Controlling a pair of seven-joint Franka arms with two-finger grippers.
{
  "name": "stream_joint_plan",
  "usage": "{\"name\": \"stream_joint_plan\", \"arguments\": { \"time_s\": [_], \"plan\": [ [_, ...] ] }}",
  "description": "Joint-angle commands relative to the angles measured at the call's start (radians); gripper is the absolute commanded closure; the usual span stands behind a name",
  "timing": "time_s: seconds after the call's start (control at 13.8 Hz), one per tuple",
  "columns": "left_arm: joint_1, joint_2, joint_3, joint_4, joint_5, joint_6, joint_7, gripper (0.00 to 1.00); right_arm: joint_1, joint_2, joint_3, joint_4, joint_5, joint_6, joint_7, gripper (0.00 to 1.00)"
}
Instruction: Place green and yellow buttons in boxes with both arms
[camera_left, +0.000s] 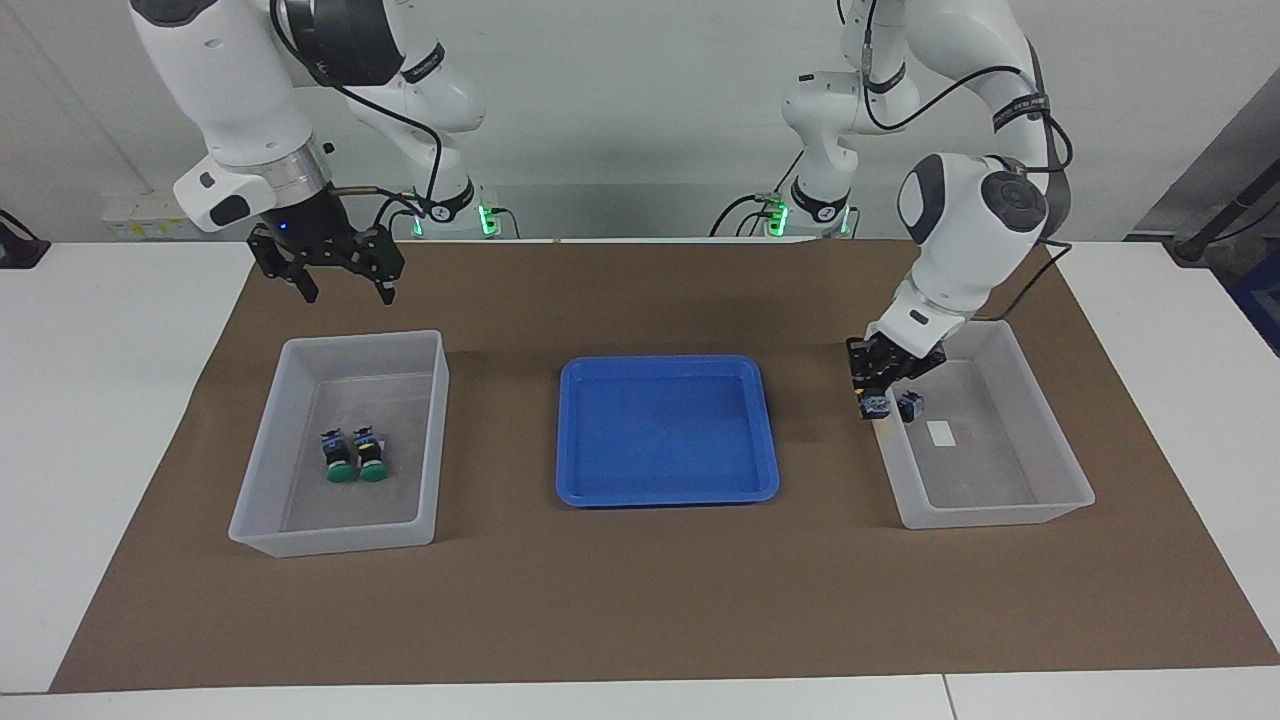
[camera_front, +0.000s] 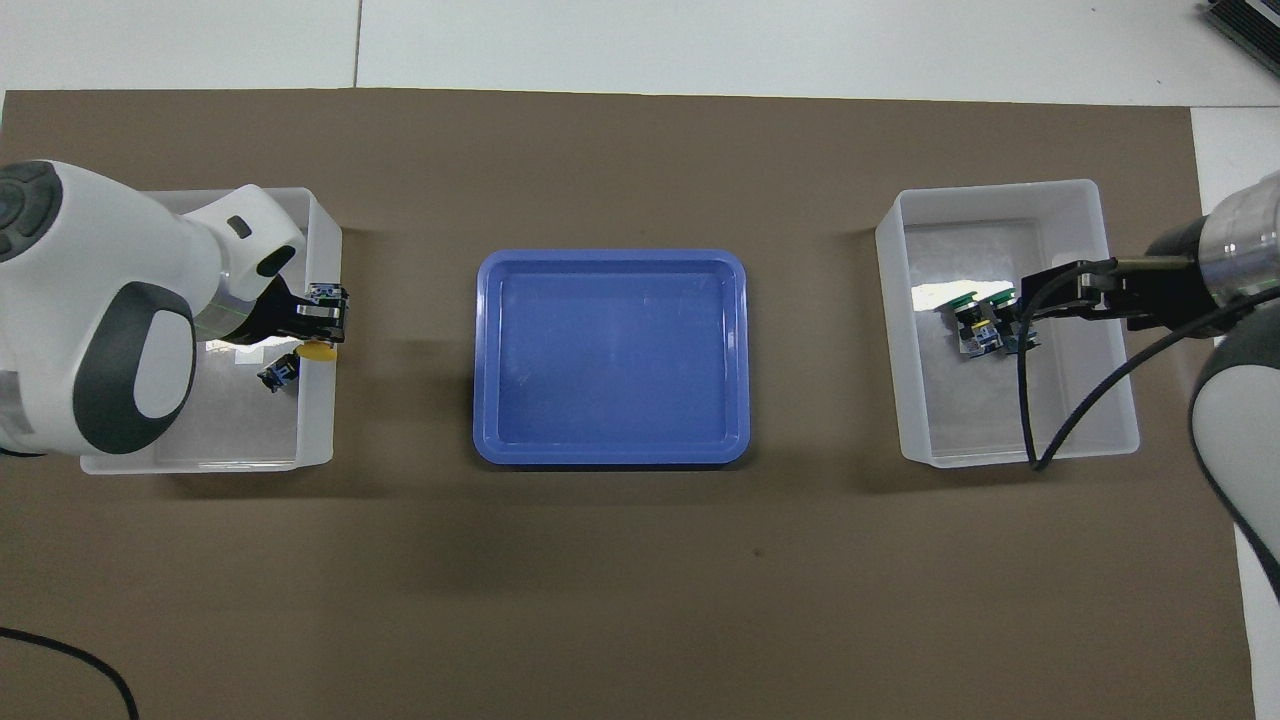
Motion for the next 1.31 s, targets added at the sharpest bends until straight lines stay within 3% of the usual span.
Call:
{"name": "stream_joint_plan", "arguments": {
  "time_s": [0.0, 0.22, 0.44, 0.65, 0.8, 0.95, 1.24],
  "plan": [
    [0.091, -0.005, -0.008, -0.007, -0.010, -0.009, 0.146, 1.00, 0.007, -0.038, 0.015, -0.058, -0.018, -0.012, 0.030, 0.00],
    [0.181, -0.022, -0.007, -0.075, -0.010, 0.093, 0.239, 1.00, 0.008, -0.040, 0.015, -0.063, -0.025, -0.012, 0.030, 0.00],
    [0.217, -0.059, -0.002, -0.214, -0.010, 0.267, 0.249, 1.00, 0.008, -0.040, 0.015, -0.063, -0.030, -0.007, 0.023, 0.00],
    [0.235, -0.057, -0.002, -0.244, -0.010, 0.289, 0.249, 0.97, 0.016, -0.035, 0.008, -0.057, -0.030, -0.003, 0.013, 0.00],
    [0.237, -0.057, -0.002, -0.245, -0.008, 0.287, 0.247, 0.56, 0.045, -0.039, -0.006, -0.053, -0.036, -0.012, 0.013, 0.00],
    [0.238, -0.056, -0.002, -0.235, -0.008, 0.280, 0.249, 0.33, 0.128, -0.039, -0.106, -0.053, -0.035, -0.012, 0.011, 0.00],
    [0.222, -0.047, -0.002, -0.121, -0.008, 0.122, 0.233, 0.32, 0.122, -0.039, -0.115, -0.057, -0.033, -0.015, 0.010, 0.00]
  ]
}}
